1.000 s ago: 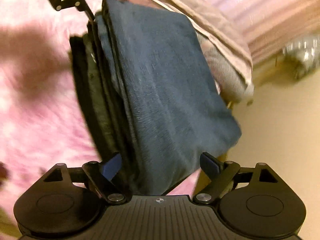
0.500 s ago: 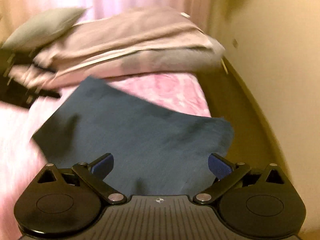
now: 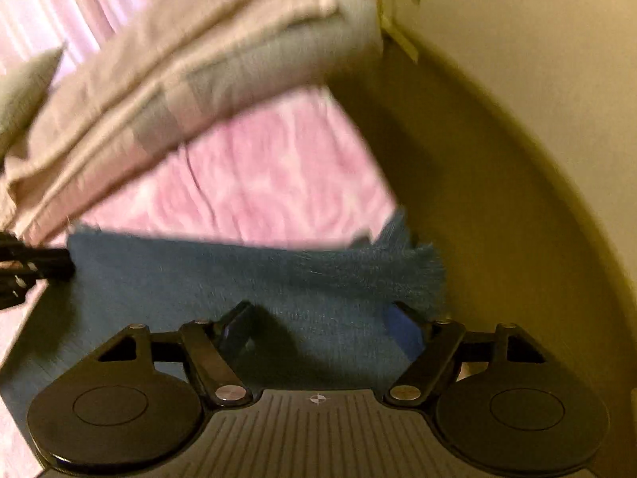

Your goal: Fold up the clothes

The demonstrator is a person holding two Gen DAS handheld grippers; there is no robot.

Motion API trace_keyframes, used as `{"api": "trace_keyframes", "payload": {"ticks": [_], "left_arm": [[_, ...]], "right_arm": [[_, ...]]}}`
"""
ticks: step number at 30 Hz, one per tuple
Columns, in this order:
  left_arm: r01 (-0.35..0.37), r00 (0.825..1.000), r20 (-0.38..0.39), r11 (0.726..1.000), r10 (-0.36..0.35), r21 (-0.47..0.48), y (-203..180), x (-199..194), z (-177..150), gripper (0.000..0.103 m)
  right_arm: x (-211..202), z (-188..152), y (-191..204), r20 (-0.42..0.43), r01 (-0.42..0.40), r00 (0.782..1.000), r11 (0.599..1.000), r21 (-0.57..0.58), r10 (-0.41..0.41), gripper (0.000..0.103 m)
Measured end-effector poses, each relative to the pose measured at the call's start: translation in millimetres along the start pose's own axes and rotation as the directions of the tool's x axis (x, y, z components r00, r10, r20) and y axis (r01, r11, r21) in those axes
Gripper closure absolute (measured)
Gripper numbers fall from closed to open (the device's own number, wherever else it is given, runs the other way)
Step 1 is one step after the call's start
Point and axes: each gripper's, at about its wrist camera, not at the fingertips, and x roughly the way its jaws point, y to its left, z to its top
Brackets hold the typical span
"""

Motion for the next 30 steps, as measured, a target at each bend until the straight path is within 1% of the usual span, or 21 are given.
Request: {"api": "trace_keyframes", "payload": {"ticks": [2,3,8,10,12,13,15,16,18,21,22,25,29,30], "left_arm": [[-0.006,1.000,-0.002,1.000,0.006,0.005,0,2,1,0.087],[-0.004,1.000,-0.005,1.000,0.004,0.004,1,2,2,0.087],[0.015,1.000,-0.018,1.000,-0.015,0.000,6,1,6,0.086],[0.012,1.000,-0.009,1.000,-0.012,0.009,4,-4,5,0.086],[0.011,1.000,0.002,1.000,-0.011,0.019,2,-10,4,0.086],[0.012,1.000,0.010,1.000,-0.013,0.024,1,-16,3,0.084],[0.022,1.000,0.014,0.999,-0.023,0.027,2,-31,-5,0.073],[0.028,0.999,0.015,0.999,-0.028,0.028,3,-39,-8,0.072],[0.038,0.999,0.016,0.999,-0.039,0.021,4,-60,-22,0.071],[0.073,0.997,0.006,0.997,-0.072,-0.022,7,-84,-47,0.070],[0.091,0.996,-0.002,0.995,-0.091,-0.041,6,-90,-57,0.070],[0.111,0.993,-0.041,0.993,-0.113,-0.044,-7,-90,-83,0.070],[0.107,0.993,-0.055,0.994,-0.108,-0.023,-18,-77,-91,0.069],[0.105,0.992,-0.063,0.994,-0.106,-0.023,-19,-72,-90,0.067]], "right_arm": [[7,-2,-11,-0.009,-0.025,1.000,0.998,0.055,0.025,0.025],[-1,-2,-10,0.002,-0.022,1.000,0.998,0.063,0.022,0.025],[-59,-24,16,0.077,-0.055,0.996,0.997,0.050,0.051,0.025],[-78,-44,28,0.091,-0.091,0.992,0.994,0.057,0.086,0.025],[-83,-66,40,0.066,-0.108,0.992,0.992,0.059,0.104,0.025],[-76,-76,41,0.029,-0.103,0.994,0.993,0.057,0.102,0.025],[-63,-96,45,-0.036,-0.094,0.995,0.994,0.053,0.096,0.025],[-61,-102,43,-0.031,-0.092,0.995,0.994,0.058,0.094,0.025],[-70,-106,40,0.005,-0.095,0.995,0.991,0.093,0.095,0.024],[-96,-116,26,0.063,-0.108,0.993,0.967,0.230,0.096,0.023],[-103,-122,21,0.066,-0.094,0.995,0.959,0.266,0.079,0.020],[-111,-146,8,0.045,-0.052,0.998,0.935,0.351,0.038,0.019],[-90,-159,5,-0.007,0.027,1.000,0.949,0.315,-0.026,0.019],[-84,-162,4,-0.020,0.047,0.999,0.951,0.305,-0.043,0.019]]}}
